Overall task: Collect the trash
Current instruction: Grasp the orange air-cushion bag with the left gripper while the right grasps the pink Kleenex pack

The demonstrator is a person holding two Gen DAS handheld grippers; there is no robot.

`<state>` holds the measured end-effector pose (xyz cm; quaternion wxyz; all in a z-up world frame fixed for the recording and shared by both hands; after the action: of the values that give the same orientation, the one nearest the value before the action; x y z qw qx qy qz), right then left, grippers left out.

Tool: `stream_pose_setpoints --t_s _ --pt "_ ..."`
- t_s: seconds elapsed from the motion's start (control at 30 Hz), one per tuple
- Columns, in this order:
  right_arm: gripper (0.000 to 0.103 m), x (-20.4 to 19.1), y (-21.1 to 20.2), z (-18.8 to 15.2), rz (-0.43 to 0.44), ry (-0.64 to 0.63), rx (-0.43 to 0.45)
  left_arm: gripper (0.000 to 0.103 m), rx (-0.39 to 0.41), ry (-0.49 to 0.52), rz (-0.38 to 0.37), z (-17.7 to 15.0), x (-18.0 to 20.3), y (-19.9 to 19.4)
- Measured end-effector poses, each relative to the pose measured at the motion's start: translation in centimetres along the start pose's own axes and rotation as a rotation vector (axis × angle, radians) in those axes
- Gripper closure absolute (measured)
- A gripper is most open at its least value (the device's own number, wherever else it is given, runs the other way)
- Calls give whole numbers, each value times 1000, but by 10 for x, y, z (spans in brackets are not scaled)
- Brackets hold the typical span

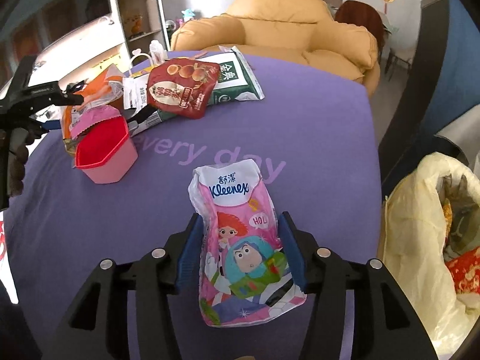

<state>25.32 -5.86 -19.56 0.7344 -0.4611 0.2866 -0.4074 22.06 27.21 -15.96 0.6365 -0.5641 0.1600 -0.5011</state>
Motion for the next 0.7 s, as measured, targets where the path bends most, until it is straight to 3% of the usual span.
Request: stream_pose_setpoints --t_s 0.1,0.23,0.4,0.47,0.7 --pt "53 1 -2 -4 -6 26 2 30 32 23 47 4 -1 -1" --pt "48 -1 -1 -6 14 3 5 36 17 17 34 3 -5 0" --pt "48 -2 -2 -7 17 -21 9 52 5 43 4 1 -1 -6" --pt "48 -2 -2 -6 15 -23 10 60 32 80 -4 0 8 -14" --pt "48 -3 -2 -8 12 -31 8 63 167 248 -63 -2 59 -66"
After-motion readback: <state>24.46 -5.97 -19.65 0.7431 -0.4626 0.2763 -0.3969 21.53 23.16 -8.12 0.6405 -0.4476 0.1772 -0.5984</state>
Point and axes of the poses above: each gripper's, at about its wrist camera, not at the fingertips, and y roughly the way its jaws point, x to its right, z to its top, the point moved 10 cm from there along y, roughly the way its jaws point, and after that the axes turned 14 degrees about -x, right-handed, at the moved point
